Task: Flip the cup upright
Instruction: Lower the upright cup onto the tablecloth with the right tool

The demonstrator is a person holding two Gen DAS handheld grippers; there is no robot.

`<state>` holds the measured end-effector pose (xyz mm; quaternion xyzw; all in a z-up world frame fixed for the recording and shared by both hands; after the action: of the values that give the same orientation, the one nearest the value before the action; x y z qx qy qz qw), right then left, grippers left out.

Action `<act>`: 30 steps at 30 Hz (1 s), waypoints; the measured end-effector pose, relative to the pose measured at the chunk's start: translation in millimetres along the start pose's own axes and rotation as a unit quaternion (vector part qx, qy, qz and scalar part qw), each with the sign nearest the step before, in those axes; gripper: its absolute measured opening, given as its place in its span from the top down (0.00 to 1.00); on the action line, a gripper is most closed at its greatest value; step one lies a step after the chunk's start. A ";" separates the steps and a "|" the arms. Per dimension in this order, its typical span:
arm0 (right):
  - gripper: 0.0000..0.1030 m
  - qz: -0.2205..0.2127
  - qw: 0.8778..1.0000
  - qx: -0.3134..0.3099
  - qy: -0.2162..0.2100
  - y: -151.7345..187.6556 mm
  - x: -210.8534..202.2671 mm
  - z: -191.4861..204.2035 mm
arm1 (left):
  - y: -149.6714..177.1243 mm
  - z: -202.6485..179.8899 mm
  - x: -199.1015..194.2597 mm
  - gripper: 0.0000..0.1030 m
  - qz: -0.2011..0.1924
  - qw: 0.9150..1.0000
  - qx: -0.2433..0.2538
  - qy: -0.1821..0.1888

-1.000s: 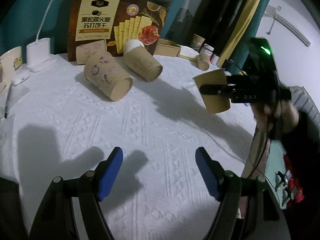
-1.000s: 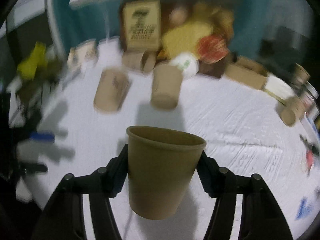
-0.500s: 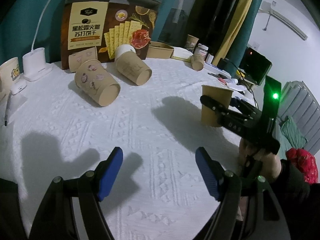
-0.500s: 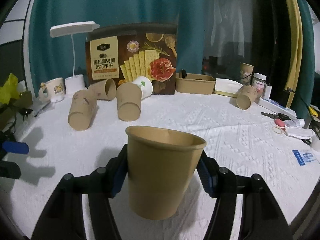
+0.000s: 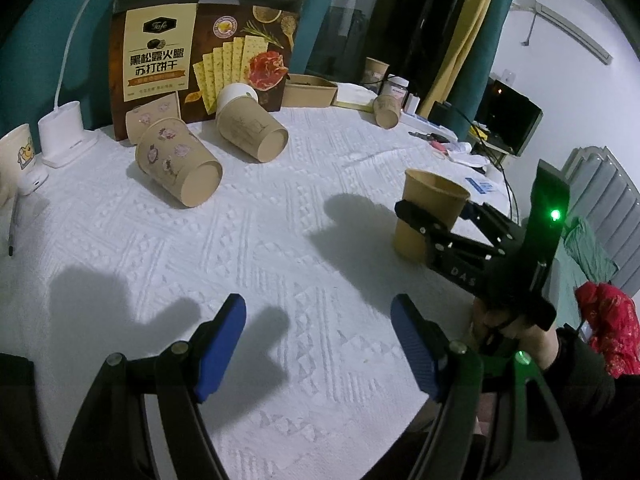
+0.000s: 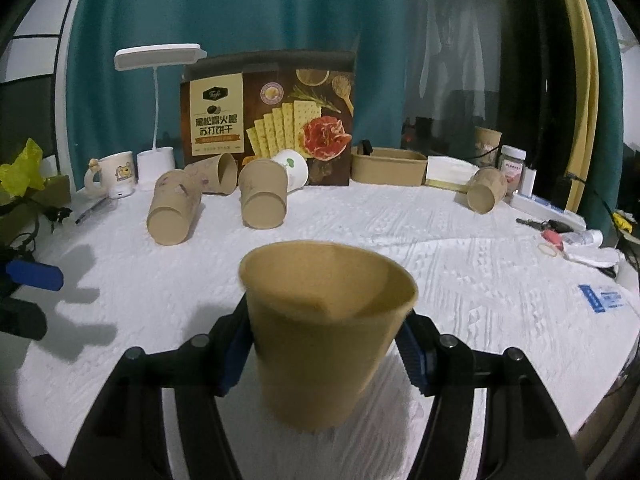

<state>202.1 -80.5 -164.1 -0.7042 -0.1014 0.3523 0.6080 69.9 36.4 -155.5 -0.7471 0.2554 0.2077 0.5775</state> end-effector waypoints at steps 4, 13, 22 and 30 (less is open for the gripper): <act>0.40 0.000 1.000 0.006 0.016 5.5 -5.8 -7.9 | 2.0 -7.6 2.1 0.27 0.005 1.000 0.004 -0.001; 0.40 0.004 1.000 0.024 -0.004 12.4 -22.0 -9.4 | 4.7 -27.2 6.3 0.27 0.012 1.000 0.020 0.006; 0.41 0.005 0.999 0.040 -0.006 14.3 -39.4 -10.8 | 8.5 -36.6 -1.4 0.27 0.006 1.000 0.024 0.011; 0.11 0.021 0.999 0.038 -0.010 23.5 -57.3 -7.7 | 15.3 -42.8 -9.4 0.27 -0.004 0.999 0.029 0.021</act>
<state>158.2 -124.9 -164.4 -0.6792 -0.0794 0.3751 0.6259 53.7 -6.8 -150.9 -0.7352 0.2703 0.1828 0.5941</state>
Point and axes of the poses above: each gripper's, at about its wrist camera, not at the fingertips, and x roughly the way its jaws point, z to its left, y to its underside, the point moved 9 cm from there along x, roughly the way its jaws point, and after that the axes turned 8 degrees about -z, right-handed, at the moved point
